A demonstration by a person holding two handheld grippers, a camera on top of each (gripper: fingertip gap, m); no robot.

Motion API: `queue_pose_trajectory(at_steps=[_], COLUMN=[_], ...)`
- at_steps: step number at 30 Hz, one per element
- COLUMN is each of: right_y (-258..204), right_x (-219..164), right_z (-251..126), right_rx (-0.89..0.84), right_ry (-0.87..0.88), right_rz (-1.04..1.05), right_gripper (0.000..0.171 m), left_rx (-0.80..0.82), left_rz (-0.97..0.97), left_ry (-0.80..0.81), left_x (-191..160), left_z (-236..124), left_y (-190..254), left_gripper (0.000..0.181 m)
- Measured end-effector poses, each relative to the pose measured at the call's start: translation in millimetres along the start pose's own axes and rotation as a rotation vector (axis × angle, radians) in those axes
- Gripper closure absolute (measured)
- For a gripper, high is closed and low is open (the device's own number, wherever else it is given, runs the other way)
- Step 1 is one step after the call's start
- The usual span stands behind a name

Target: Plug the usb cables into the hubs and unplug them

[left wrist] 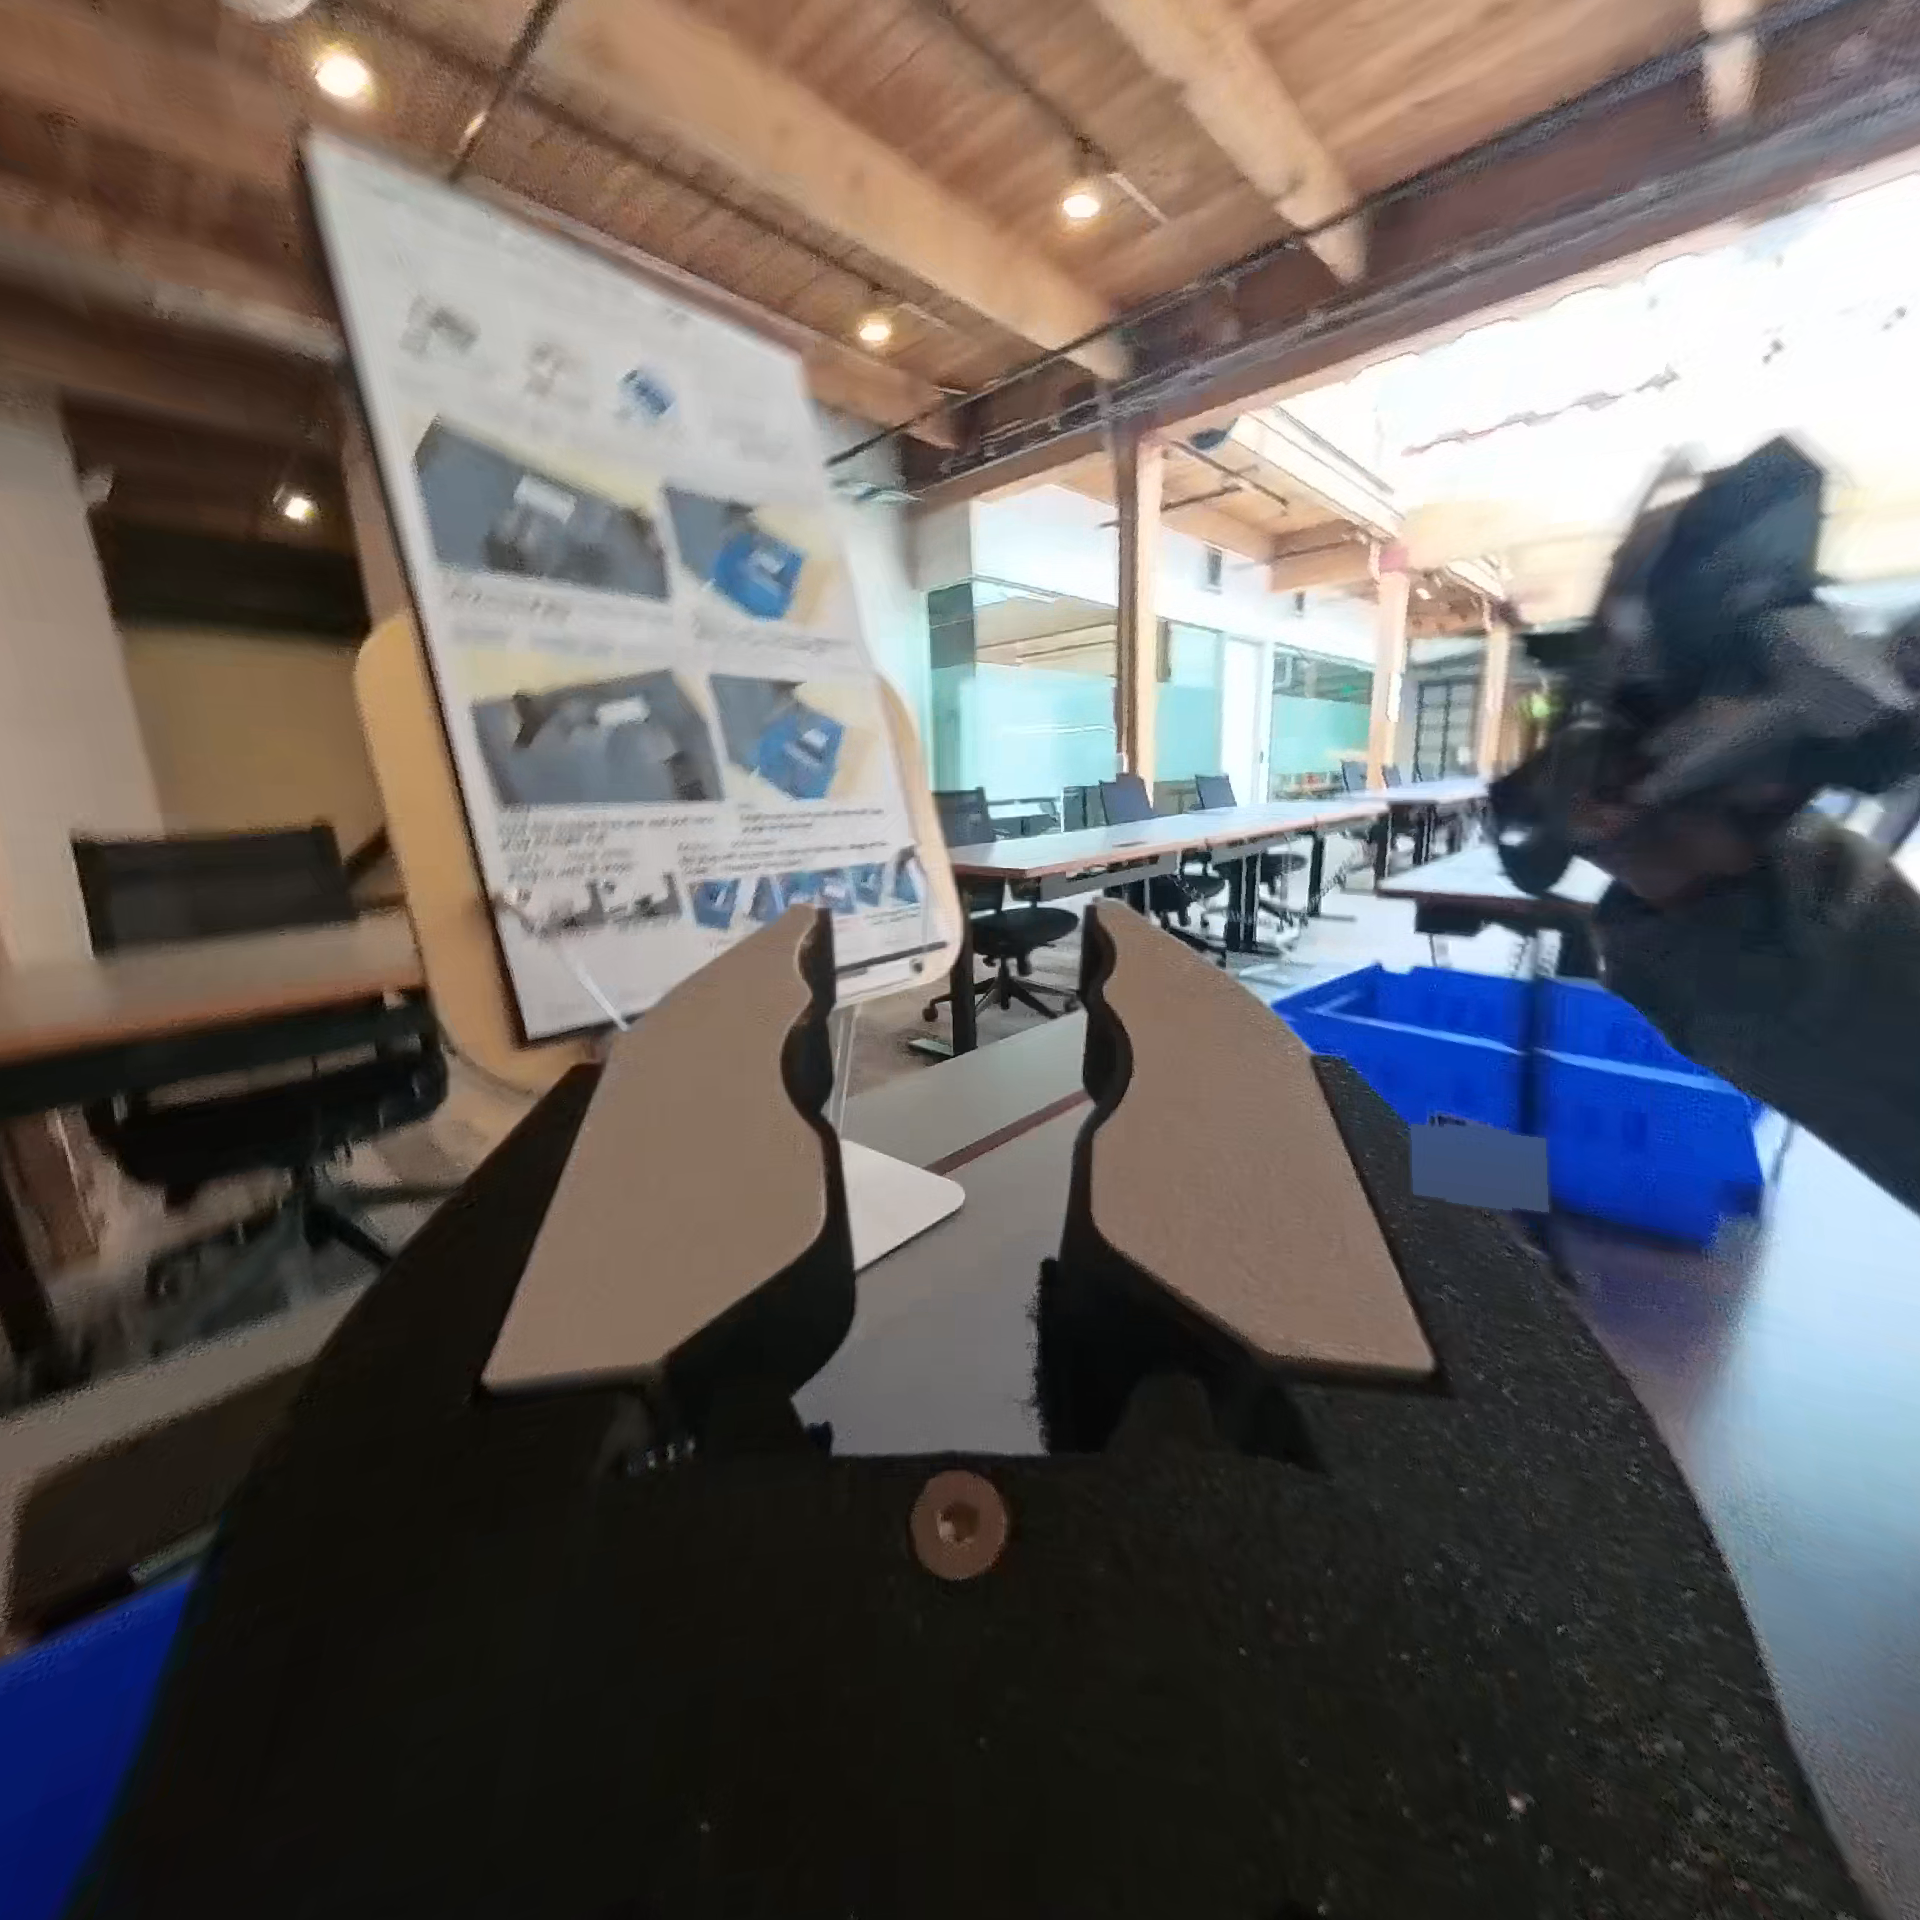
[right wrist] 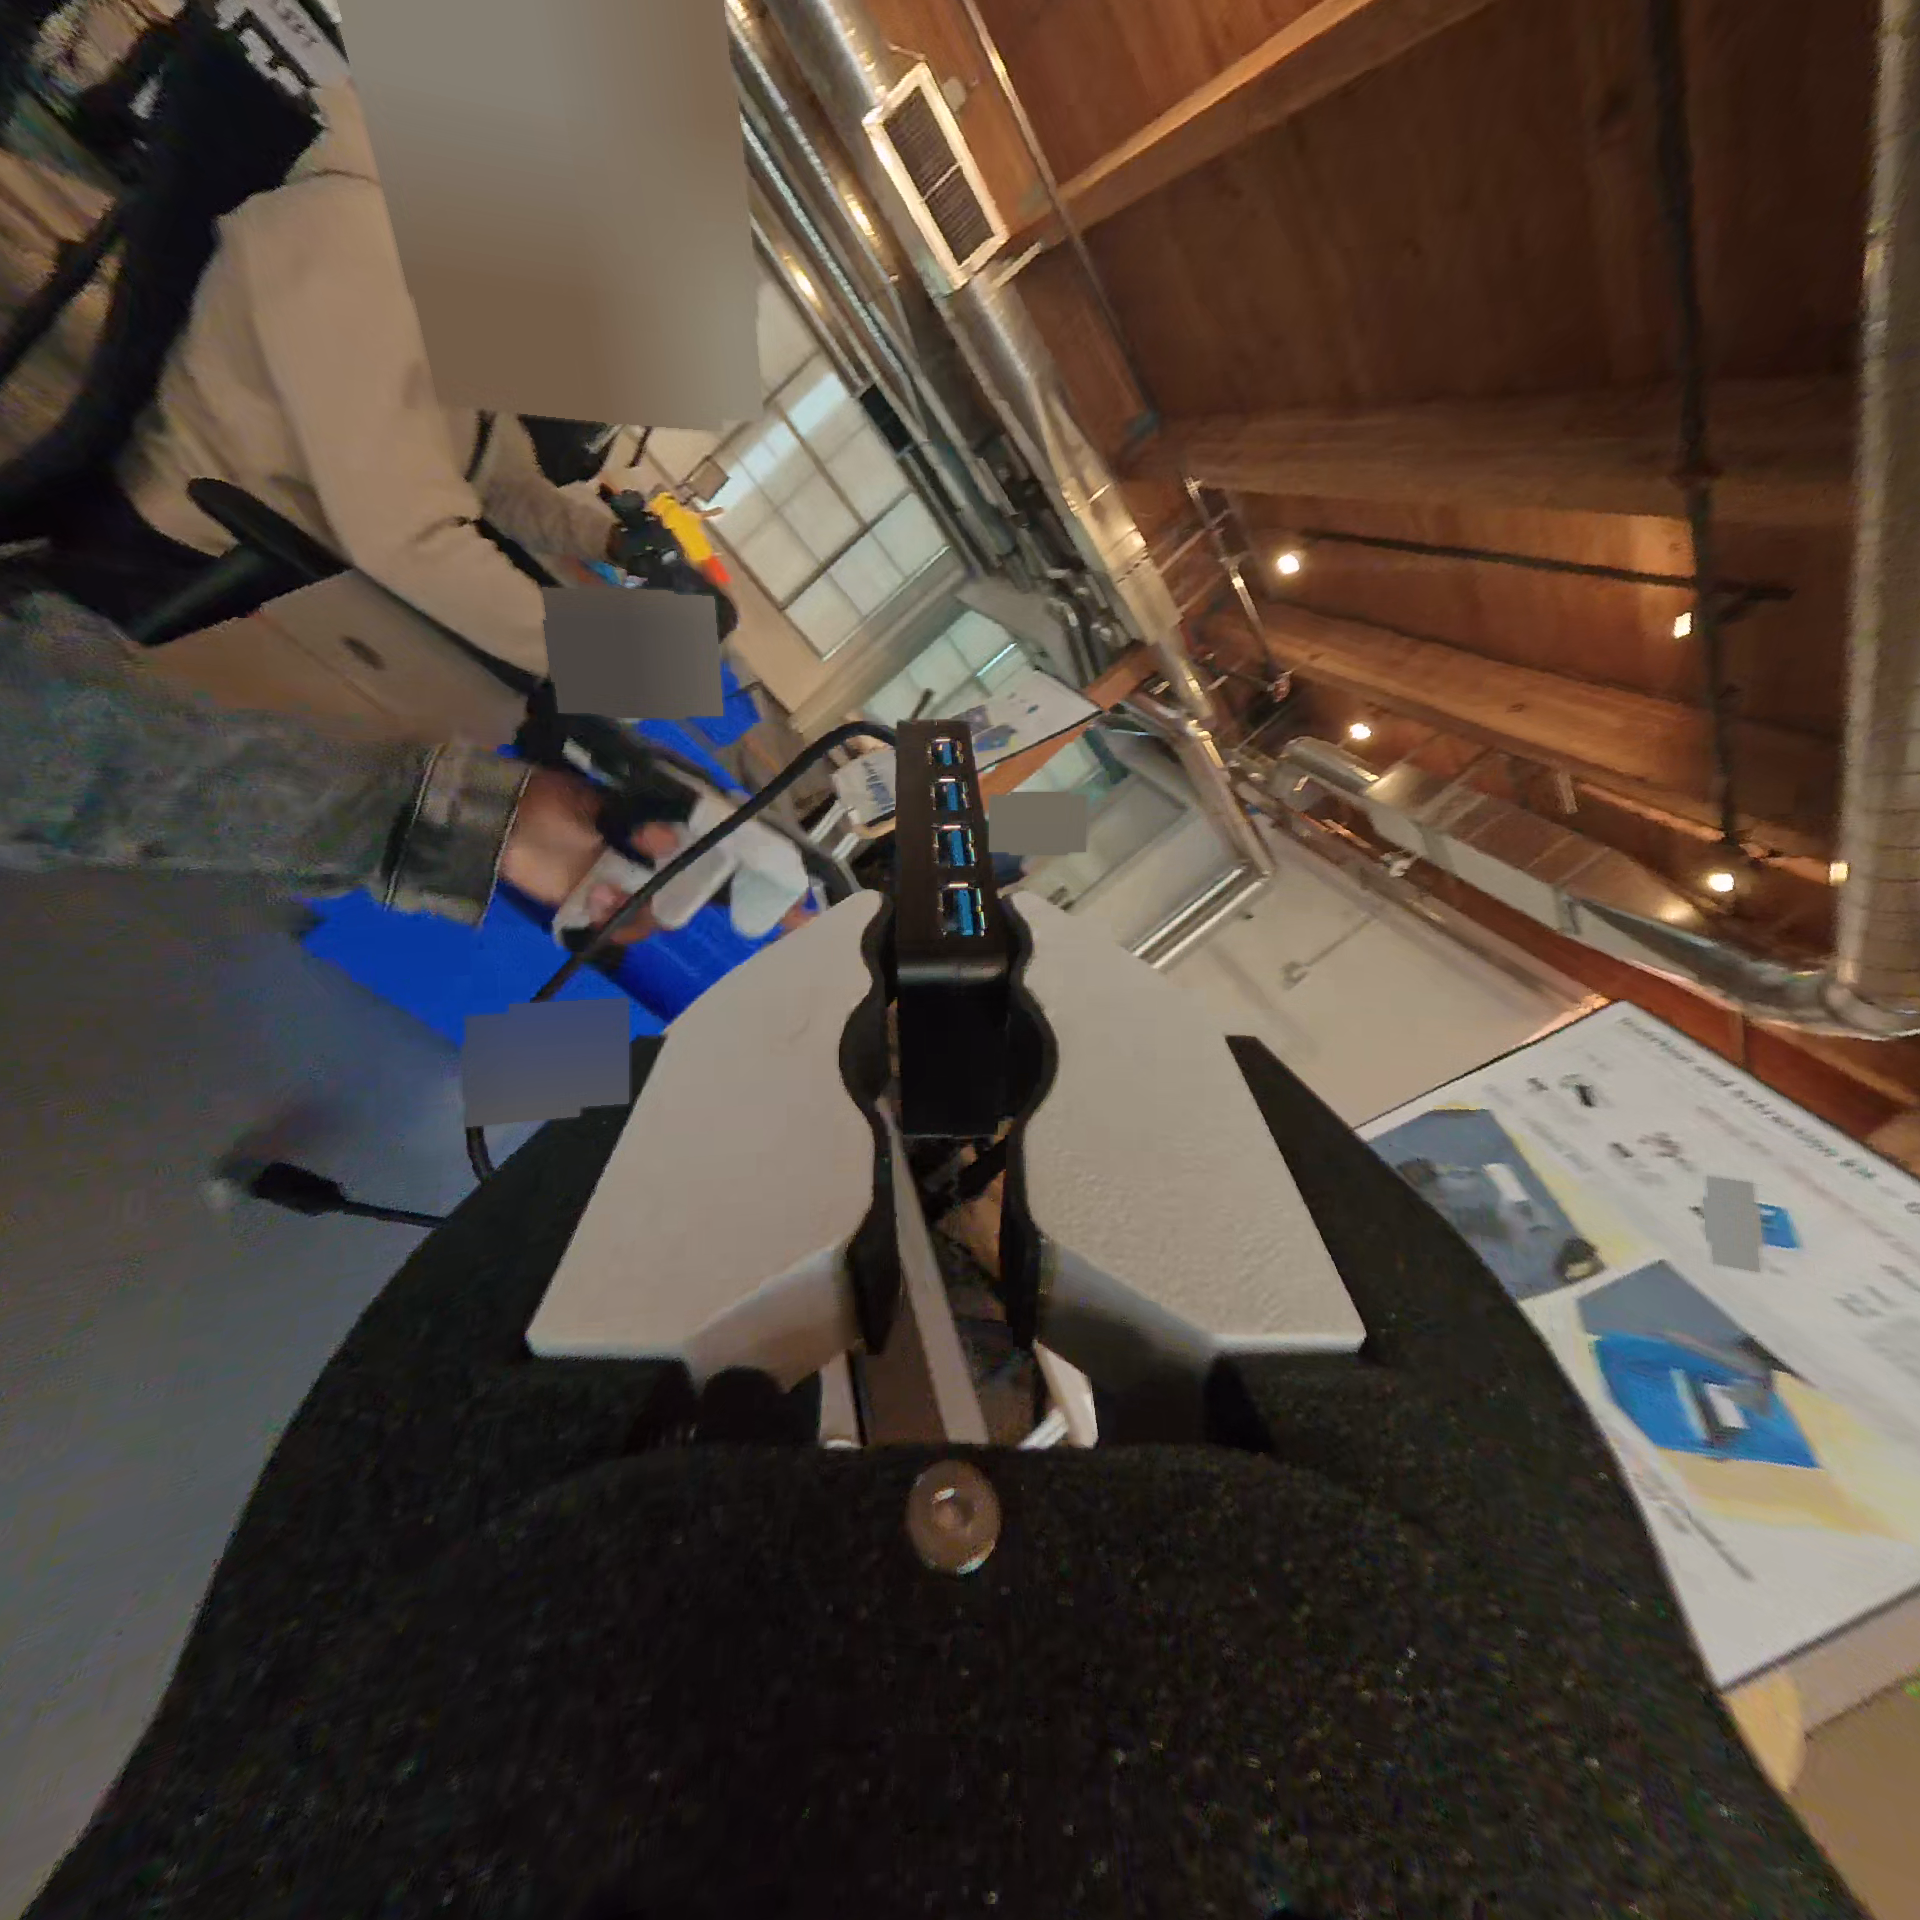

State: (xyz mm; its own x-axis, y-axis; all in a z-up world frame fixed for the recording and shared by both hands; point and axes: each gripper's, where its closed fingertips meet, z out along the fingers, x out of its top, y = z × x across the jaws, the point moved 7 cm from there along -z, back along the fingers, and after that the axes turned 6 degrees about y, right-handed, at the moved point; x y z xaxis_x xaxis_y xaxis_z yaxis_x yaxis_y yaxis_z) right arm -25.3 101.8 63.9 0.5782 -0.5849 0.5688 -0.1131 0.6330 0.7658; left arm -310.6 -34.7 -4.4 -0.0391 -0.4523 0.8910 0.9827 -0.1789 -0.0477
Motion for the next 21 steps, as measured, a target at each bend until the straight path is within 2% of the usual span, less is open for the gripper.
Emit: queue_pose_trajectory(at_steps=[6,9,13,15,17,21], right_y=[-14.1,-20.2,-29.4,-32.7,-36.3,-46.5], right_x=[-20.8,-29.7,-34.3,-32.4,-29.7,-25.6], right_z=[4.7,10.2,19.0,23.4,28.6,39.2], right_rx=[0.126,0.174,0.246,0.272,0.303,0.375], right_ry=[-0.032,-0.068,-0.125,-0.123,-0.111,-0.099], right_rz=[0.099,0.104,0.073,0.067,0.070,0.067], right_gripper=[0.155,0.155,0.155,0.155,0.154,0.154], left_rx=[-0.190,-0.282,-0.331,-0.311,-0.331,-0.337], left_rz=[0.257,0.335,0.446,0.486,0.532,0.657], left_ry=[-0.129,-0.195,-0.254,-0.288,-0.322,-0.445], left_x=[32.9,38.2,46.8,48.4,43.0,22.3], left_z=[-14.3,-7.7,1.3,4.2,7.5,14.4], left_y=[63.2,94.3,119.9,124.1,132.0,139.6], left_gripper=[0.100,0.097,0.099,0.108,0.117,0.123])
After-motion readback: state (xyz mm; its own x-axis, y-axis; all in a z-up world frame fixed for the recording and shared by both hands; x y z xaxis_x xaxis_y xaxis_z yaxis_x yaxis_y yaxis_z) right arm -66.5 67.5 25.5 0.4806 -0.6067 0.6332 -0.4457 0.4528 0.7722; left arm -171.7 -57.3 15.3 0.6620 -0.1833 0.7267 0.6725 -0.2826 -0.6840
